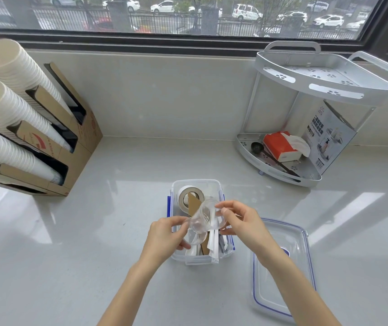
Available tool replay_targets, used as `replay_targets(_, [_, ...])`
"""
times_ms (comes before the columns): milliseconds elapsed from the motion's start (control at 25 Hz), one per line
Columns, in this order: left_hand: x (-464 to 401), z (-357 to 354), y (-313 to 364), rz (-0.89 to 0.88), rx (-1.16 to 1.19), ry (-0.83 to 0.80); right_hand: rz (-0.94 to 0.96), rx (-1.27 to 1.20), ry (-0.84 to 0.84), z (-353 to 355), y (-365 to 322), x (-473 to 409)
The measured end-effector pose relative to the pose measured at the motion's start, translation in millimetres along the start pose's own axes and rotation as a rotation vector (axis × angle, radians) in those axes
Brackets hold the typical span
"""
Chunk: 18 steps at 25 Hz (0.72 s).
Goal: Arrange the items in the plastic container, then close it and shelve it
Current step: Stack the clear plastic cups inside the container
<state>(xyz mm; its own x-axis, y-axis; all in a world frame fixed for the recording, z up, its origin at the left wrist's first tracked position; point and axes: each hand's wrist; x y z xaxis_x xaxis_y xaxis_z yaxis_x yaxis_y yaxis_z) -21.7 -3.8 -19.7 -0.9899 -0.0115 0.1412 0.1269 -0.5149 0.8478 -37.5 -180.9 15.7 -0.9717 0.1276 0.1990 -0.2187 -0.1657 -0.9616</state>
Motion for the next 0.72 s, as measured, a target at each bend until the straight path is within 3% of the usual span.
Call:
replay_targets(480, [4.6, 2.7, -3.8, 0.05, 0.014, -0.093, 0.047, 0.256, -0.078, -20.0, 16.0, 0.5])
replay_targets(720, [8.1, 4.9, -3.0, 0.086, 0.115, -0.154, -0.022, 0.232, -0.1, -26.0, 21.8, -4.5])
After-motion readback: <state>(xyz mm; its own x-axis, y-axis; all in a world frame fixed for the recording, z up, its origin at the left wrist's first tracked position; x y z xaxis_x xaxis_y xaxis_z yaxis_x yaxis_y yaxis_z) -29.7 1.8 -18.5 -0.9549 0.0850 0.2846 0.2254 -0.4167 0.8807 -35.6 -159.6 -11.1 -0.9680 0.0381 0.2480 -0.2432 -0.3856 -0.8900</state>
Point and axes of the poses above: each hand's wrist, its own x-axis away from the middle knuckle, its own z-axis out of the back of the hand, y = z × x, and after that the axes turned 7 degrees about y, right-handed
